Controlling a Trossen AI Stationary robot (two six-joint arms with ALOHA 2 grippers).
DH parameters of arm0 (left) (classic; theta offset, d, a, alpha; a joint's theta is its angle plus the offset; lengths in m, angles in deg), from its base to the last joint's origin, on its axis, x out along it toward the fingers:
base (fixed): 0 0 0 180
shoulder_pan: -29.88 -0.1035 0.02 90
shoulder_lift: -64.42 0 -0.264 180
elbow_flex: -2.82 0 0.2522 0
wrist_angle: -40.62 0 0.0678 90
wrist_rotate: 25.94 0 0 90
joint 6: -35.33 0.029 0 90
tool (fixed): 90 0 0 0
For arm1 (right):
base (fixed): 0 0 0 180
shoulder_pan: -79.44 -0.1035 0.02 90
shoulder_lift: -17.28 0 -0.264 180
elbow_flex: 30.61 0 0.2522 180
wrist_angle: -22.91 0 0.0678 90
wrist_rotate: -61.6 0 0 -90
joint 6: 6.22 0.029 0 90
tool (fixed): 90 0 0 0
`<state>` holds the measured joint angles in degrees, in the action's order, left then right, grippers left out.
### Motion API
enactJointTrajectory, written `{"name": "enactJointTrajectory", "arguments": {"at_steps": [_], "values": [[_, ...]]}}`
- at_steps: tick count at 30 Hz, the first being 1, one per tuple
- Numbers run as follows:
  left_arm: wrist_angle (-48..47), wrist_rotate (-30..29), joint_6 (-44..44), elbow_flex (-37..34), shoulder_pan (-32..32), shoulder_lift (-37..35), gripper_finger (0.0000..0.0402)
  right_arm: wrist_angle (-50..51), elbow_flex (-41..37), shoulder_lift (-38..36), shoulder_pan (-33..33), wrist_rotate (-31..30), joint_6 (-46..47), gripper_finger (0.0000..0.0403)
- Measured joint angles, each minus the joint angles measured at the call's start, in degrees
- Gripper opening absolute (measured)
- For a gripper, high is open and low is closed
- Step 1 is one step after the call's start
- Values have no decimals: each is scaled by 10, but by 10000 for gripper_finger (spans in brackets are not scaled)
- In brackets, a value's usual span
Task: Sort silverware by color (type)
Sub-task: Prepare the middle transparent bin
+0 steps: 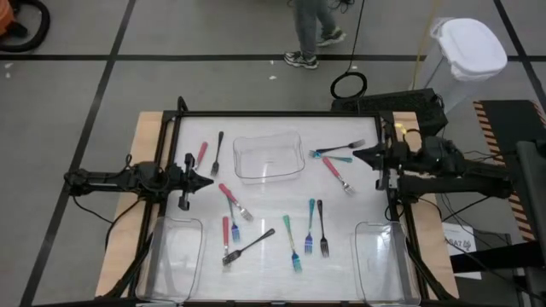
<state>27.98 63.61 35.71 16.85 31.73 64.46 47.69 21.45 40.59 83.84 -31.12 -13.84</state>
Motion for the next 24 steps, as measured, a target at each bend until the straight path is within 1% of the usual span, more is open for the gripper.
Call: {"name": "enactJointTrajectory", "arguments": {"at_steps": [4,9,16,24], "values": [[0,0,0,0,0,0,1,44,98,75,0,9,-2,1],[0,0,0,0,0,0,1,96,225,167,0,46,2,1],[0,0,0,0,0,0,1,212,416,290,0,53,37,0],[0,0,0,0,0,0,1,309,577,398,0,76,40,0]]}}
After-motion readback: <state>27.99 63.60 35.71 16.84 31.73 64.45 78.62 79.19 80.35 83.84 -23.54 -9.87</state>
